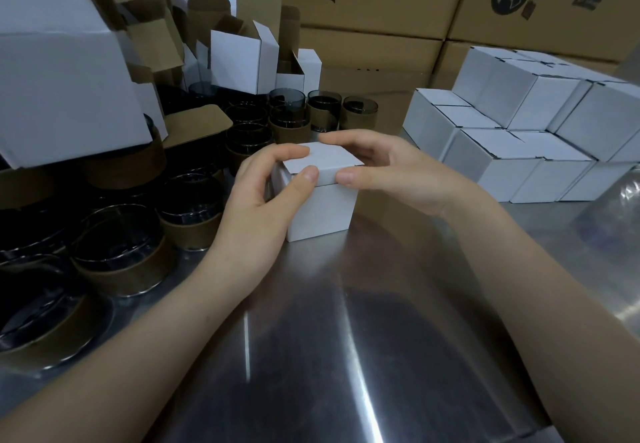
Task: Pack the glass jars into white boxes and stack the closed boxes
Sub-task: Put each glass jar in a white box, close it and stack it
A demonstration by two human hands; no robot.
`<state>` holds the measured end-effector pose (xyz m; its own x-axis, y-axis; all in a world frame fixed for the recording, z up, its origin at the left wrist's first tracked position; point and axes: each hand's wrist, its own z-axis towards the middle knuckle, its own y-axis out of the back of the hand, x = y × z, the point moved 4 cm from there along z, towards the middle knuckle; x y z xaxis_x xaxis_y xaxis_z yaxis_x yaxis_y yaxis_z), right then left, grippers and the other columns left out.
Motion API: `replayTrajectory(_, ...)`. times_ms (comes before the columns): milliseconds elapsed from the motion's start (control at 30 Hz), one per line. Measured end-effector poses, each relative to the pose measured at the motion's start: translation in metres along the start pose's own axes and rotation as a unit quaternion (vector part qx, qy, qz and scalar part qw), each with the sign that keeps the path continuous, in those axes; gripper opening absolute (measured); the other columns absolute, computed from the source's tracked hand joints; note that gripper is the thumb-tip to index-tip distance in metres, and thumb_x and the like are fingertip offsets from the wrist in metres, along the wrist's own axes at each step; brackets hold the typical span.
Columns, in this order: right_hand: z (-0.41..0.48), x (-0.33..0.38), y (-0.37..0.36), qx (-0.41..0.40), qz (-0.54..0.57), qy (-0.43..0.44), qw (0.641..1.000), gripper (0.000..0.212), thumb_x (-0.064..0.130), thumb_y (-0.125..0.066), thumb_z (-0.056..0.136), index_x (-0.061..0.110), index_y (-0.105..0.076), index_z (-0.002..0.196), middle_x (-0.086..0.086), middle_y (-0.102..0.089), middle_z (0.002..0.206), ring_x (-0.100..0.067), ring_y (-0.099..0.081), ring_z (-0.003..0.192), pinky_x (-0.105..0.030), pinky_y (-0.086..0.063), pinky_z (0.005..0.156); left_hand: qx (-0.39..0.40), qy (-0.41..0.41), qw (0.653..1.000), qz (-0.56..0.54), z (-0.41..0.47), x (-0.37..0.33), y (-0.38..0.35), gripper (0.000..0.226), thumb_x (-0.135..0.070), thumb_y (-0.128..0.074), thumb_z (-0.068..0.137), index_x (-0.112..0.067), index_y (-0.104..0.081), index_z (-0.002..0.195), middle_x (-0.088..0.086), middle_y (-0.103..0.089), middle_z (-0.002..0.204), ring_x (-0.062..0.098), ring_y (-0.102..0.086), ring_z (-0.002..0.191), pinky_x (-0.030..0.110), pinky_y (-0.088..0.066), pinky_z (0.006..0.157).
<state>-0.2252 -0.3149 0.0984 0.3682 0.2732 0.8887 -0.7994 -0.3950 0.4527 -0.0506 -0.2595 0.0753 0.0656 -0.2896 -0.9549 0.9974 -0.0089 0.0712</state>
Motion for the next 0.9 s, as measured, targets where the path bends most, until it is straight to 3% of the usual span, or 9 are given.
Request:
replayTrajectory(100, -0.0015, -0.0001, -0.0014, 0.003, 0.015, -0.009, 1.0, 0.042, 0.04, -0.06, 0.085, 0.035, -0.057, 0.127, 0.017, -0.061, 0.12, 0.01, -0.06, 0.102, -0.01, -0.048, 0.075, 0.0, 0.006, 1.0, 0.0, 0.0003, -0.0008, -0.0001, 0.027, -0.041, -0.059, 0.08, -0.036, -0.062, 0.107, 0.004, -0.055, 0.13, 0.018, -0.052, 0.123, 0.048, -0.042, 0.106)
replayTrajectory(200, -0.0004, -0.002, -0.0011, -0.004, 0.031, -0.022, 0.999, 0.04, 0.044, -0.055, 0.088, 0.035, -0.059, 0.126, 0.018, -0.062, 0.115, 0.005, -0.061, 0.103, -0.015, -0.05, 0.079, 0.0, 0.014, 1.0, -0.001, 0.0004, -0.0007, -0.0003, 0.029, -0.04, -0.059, 0.079, -0.034, -0.061, 0.107, 0.004, -0.054, 0.131, 0.019, -0.052, 0.123, 0.048, -0.042, 0.107)
replayTrajectory(333, 0.0005, -0.0043, -0.0013, -0.003, 0.042, -0.03, 0.999, 0.035, 0.029, -0.059, 0.095, 0.029, -0.058, 0.129, 0.021, -0.065, 0.106, 0.007, -0.063, 0.094, -0.01, -0.048, 0.072, -0.002, 0.023, 1.0, -0.009, 0.0002, -0.0007, -0.0009, 0.028, -0.037, -0.059, 0.077, -0.034, -0.061, 0.105, 0.006, -0.054, 0.131, 0.019, -0.051, 0.124, 0.048, -0.04, 0.108)
replayTrajectory(433, 0.0005, -0.0027, -0.0019, -0.004, 0.043, -0.028, 0.999, 0.038, 0.03, -0.063, 0.088, 0.03, -0.059, 0.126, 0.015, -0.064, 0.112, 0.008, -0.063, 0.091, -0.009, -0.047, 0.069, 0.001, 0.032, 0.999, -0.023, 0.0007, -0.0001, -0.001, 0.029, -0.036, -0.06, 0.076, -0.034, -0.062, 0.105, 0.005, -0.053, 0.132, 0.019, -0.052, 0.123, 0.047, -0.041, 0.107)
replayTrajectory(533, 0.0025, -0.0015, -0.0029, -0.005, 0.023, -0.021, 1.0, 0.042, 0.034, -0.065, 0.082, 0.034, -0.058, 0.123, 0.009, -0.062, 0.124, 0.002, -0.062, 0.105, -0.017, -0.05, 0.08, 0.004, 0.052, 0.997, -0.053, 0.0027, 0.0028, -0.0009, 0.033, -0.033, -0.061, 0.073, -0.037, -0.062, 0.105, 0.002, -0.052, 0.132, 0.02, -0.053, 0.121, 0.046, -0.045, 0.104)
replayTrajectory(633, 0.0034, -0.0009, -0.004, -0.004, 0.009, -0.017, 1.0, 0.044, 0.035, -0.067, 0.08, 0.036, -0.057, 0.122, 0.005, -0.059, 0.13, -0.008, -0.057, 0.12, -0.032, -0.049, 0.101, 0.01, 0.066, 0.994, -0.084, 0.0044, 0.0074, -0.0019, 0.042, -0.028, -0.063, 0.073, -0.039, -0.057, 0.112, -0.006, -0.054, 0.124, 0.015, -0.058, 0.111, 0.028, -0.053, 0.087)
replayTrajectory(700, 0.0033, 0.0007, -0.0047, 0.0, 0.005, -0.017, 1.0, 0.045, 0.035, -0.067, 0.079, 0.035, -0.056, 0.123, 0.006, -0.059, 0.13, -0.007, -0.056, 0.12, -0.034, -0.048, 0.103, 0.007, 0.065, 0.992, -0.109, 0.0054, 0.0083, -0.0022, 0.046, -0.022, -0.064, 0.076, -0.04, -0.054, 0.116, -0.011, -0.056, 0.12, 0.009, -0.061, 0.105, 0.019, -0.051, 0.077)
replayTrajectory(900, 0.0027, 0.0032, -0.0059, 0.006, -0.001, -0.012, 1.0, 0.048, 0.032, -0.066, 0.08, 0.033, -0.054, 0.127, 0.006, -0.057, 0.131, -0.007, -0.056, 0.12, -0.03, -0.049, 0.101, 0.003, 0.064, 0.989, -0.135, 0.0074, 0.0069, -0.0043, 0.054, -0.023, -0.059, 0.068, -0.043, -0.051, 0.118, -0.011, -0.055, 0.123, 0.007, -0.061, 0.104, 0.018, -0.05, 0.075)
